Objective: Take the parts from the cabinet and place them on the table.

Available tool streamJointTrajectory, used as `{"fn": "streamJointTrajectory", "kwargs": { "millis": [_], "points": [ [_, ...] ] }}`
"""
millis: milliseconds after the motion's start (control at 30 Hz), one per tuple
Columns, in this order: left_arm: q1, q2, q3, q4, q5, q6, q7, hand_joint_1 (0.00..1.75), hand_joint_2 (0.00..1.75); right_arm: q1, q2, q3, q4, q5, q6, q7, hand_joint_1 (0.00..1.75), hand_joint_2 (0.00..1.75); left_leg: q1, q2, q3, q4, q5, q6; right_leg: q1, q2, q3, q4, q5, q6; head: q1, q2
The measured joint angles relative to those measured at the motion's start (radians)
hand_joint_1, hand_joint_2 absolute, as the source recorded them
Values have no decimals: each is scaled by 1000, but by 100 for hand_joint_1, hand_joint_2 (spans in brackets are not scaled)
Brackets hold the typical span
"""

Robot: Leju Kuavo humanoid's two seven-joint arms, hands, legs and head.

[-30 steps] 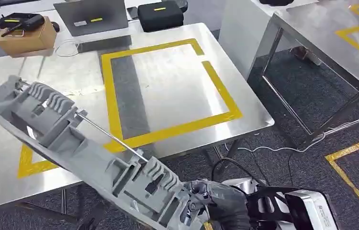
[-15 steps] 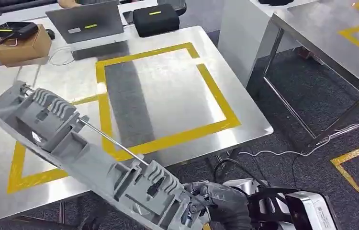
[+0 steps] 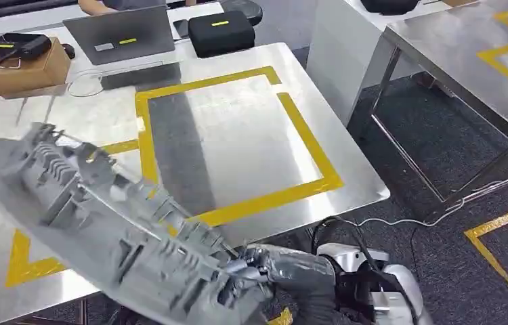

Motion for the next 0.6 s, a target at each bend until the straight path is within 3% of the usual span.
{"fn": "streamJointTrajectory", "kwargs": {
  "millis": [67,100,133,167,233,267,300,400,433,467,500,567,600],
  "points": [
    [6,-6,2,-3,2,6,8,0,175,-7,-17,-45,3,191,-109,-2,175,175,-2,-2,-1,0,-2,2,-7,0,-95,173,-61,-2,0,0],
    [11,-9,3,-6,2,10,12,0,175,-10,-26,-65,7,257,-157,-1,175,175,-2,-2,-3,1,-3,2,-8,-1,-126,224,-72,4,0,0],
    [16,-11,4,-10,0,12,16,0,175,-16,-33,-79,11,295,-188,0,175,175,-2,-2,-3,2,-4,1,-10,-1,-132,223,-62,13,0,0],
    [18,-13,5,-13,-4,14,18,0,175,-23,-42,-91,15,332,-212,4,175,175,-2,-3,-2,3,-5,-1,-13,-1,-111,171,-34,27,0,0],
    [18,-19,7,-19,-11,16,24,0,175,-39,-56,-99,22,410,-272,8,175,175,-2,-5,-2,14,-13,-8,-17,-4,-28,-10,42,49,1,0],
    [18,-21,9,-23,-15,16,26,0,175,-48,-62,-99,24,438,-293,12,175,175,-3,-5,-6,23,-19,-15,-18,-7,6,-86,63,47,1,0],
    [17,-22,12,-24,-19,16,27,0,175,-55,-68,-99,27,469,-315,18,175,175,-11,-4,-13,34,-27,-22,-14,-5,12,-86,66,34,-2,0],
    [17,-27,17,-24,-22,11,32,0,175,-67,-81,-98,38,519,-340,34,175,175,-7,-3,-12,32,-28,-28,-8,-4,11,-85,65,18,-1,0],
    [17,-27,19,-25,-25,11,32,0,175,-70,-84,-98,42,526,-341,38,175,175,-5,-3,-13,37,-36,-34,-23,-4,16,-90,67,14,-1,0],
    [17,-30,20,-25,-26,11,32,0,175,-74,-86,-98,45,530,-342,39,175,175,-3,-1,-24,60,-54,-41,-22,-4,18,-90,65,10,-2,0],
    [16,-30,22,-25,-26,11,32,0,175,-77,-87,-98,47,531,-346,39,175,175,0,-1,-47,114,-86,-47,-21,-4,21,-90,63,0,-7,0],
    [16,-29,26,-25,-26,11,32,0,175,-80,-90,-94,52,531,-347,39,175,175,5,-1,-131,284,-159,-57,-19,-4,22,-89,60,-3,-6,0],
    [16,-30,27,-25,-26,10,32,0,175,-79,-91,-91,56,531,-347,39,175,175,7,-1,-168,351,-176,-59,-18,-4,22,-89,60,-3,-6,0]
  ]
}}
